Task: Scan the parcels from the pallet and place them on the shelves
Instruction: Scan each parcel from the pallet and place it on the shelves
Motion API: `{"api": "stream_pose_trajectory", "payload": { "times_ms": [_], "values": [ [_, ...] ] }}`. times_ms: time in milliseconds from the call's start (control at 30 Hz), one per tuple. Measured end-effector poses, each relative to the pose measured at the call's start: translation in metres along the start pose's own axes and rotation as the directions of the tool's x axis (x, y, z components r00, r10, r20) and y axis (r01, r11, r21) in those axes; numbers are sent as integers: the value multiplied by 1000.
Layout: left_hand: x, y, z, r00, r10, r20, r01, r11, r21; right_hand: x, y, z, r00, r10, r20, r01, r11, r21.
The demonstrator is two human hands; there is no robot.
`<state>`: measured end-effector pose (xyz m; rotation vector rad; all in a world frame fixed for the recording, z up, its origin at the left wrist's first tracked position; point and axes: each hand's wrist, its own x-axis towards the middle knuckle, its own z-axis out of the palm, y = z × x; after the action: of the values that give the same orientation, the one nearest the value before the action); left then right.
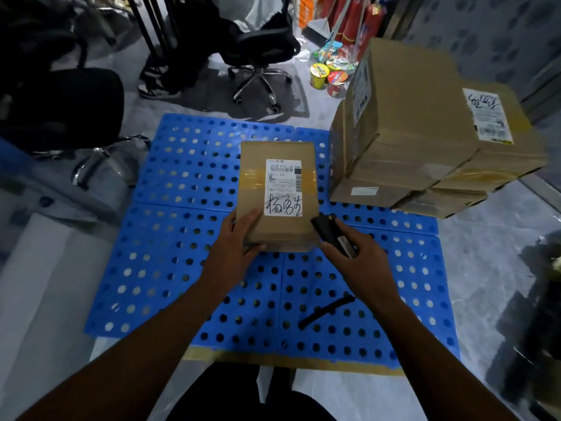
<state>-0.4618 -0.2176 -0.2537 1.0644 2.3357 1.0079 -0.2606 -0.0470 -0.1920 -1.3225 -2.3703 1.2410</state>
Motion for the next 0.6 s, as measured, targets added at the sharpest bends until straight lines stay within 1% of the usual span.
{"api": "stream_pose_trajectory", "payload": {
  "times_ms": [67,167,300,467,600],
  "values": [
    [-22,-1,-1,1000,9,-4,-9,1000,1,-5,1,2,999,-33,10,33,999,-3],
    [-49,-1,-3,1000,-19,-11,19,1000,-9,-15,4,5,998,-47,34,47,999,20],
    [-80,-4,-3,997,-69,-34,68,997,-37,-28,10,8,991,-102,86,105,994,-42],
    [-103,-10,-3,991,-112,-70,112,994,-14,-38,11,9,977,-151,152,162,985,-63],
    [-97,-11,-9,987,-124,-103,116,990,-80,-34,-2,4,961,-177,214,224,950,-219]
  ]
}}
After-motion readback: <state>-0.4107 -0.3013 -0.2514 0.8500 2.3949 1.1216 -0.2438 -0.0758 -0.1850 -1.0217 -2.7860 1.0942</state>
